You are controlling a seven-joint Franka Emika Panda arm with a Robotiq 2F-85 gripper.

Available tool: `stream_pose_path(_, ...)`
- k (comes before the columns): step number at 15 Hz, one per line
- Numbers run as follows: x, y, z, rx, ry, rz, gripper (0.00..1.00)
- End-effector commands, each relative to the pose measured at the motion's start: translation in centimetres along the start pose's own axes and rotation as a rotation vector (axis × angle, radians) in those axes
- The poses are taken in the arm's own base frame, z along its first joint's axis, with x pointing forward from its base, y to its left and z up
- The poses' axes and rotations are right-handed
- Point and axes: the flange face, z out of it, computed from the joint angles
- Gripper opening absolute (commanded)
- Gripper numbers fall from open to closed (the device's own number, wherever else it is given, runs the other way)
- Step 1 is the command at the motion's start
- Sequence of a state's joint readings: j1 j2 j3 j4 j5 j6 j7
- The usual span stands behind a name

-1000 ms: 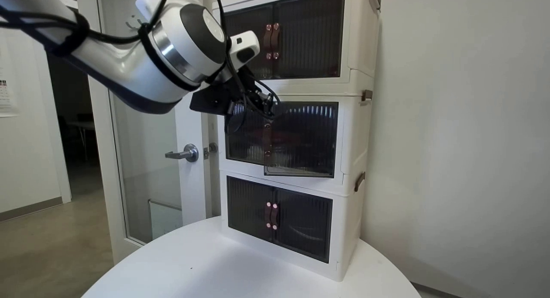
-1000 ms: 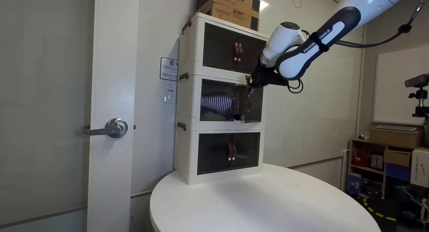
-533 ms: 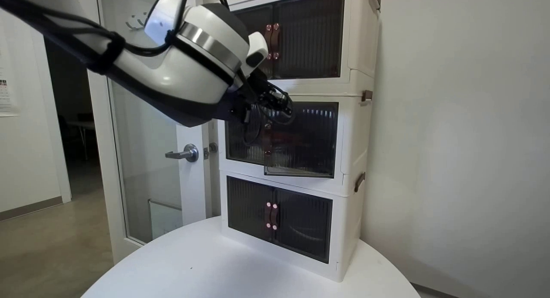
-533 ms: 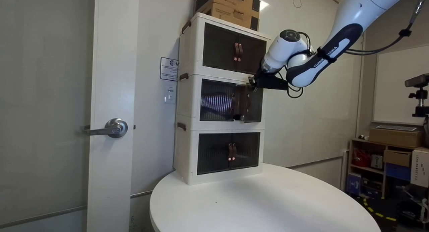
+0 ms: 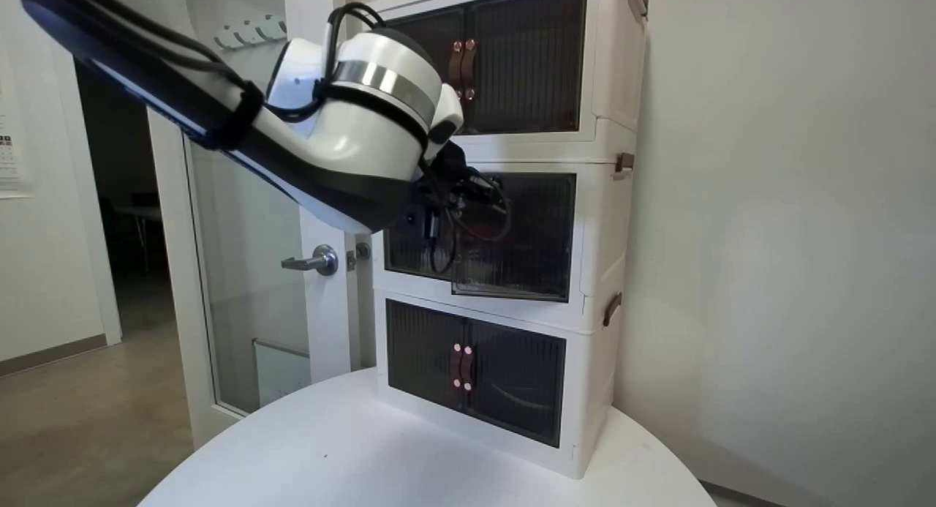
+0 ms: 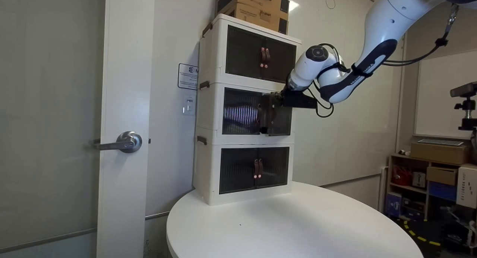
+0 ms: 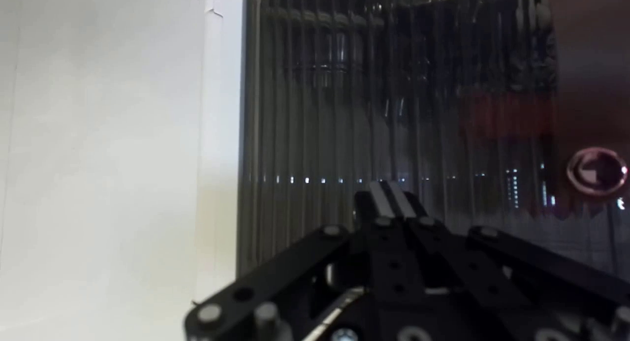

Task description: Close the doors of the middle compartment of the cabinet.

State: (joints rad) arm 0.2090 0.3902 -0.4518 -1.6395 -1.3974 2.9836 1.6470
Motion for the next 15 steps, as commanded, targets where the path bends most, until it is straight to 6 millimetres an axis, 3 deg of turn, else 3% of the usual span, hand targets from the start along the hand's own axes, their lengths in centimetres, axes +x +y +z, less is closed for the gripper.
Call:
stream_pose_path(1,-0.3,-1.1,1.3,-0.014,0.060,-0.011,0.00)
stream_pose_path(6,-0.5,-2.8,2.3,-0.016,0.136,0.007,0.00)
stream_pose_path(11,-2.3,-4.9,4.0,-0.040,0.182,-0.035,0.00)
stream_pose_path(15,-3.5,-5.0,4.9,-0.074,0.183,-0.051,0.00)
